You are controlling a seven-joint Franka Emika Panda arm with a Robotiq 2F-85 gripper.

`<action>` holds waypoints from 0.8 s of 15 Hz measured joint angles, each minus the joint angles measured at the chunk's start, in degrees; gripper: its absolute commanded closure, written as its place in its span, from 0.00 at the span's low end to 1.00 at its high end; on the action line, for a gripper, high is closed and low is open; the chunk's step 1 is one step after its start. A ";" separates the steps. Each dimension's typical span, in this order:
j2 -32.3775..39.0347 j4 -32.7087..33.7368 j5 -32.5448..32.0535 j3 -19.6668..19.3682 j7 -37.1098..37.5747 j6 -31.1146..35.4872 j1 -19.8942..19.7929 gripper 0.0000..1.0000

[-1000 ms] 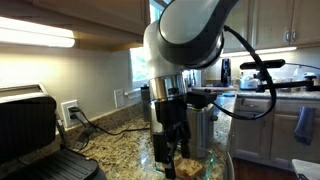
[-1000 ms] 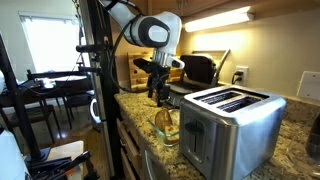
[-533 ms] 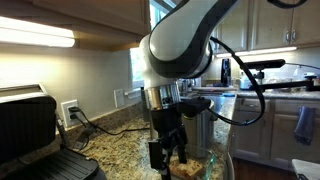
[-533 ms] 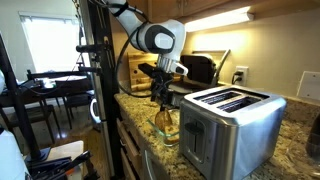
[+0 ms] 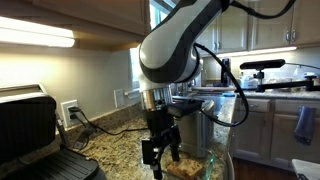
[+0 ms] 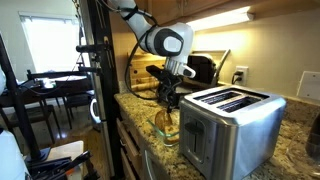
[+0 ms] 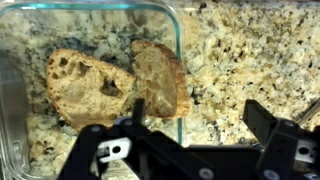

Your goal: Put a slice of bread in the toaster and push the toaster lever down

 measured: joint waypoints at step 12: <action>1.50 1.11 0.00 -0.74 -0.08 -0.25 -0.81 0.14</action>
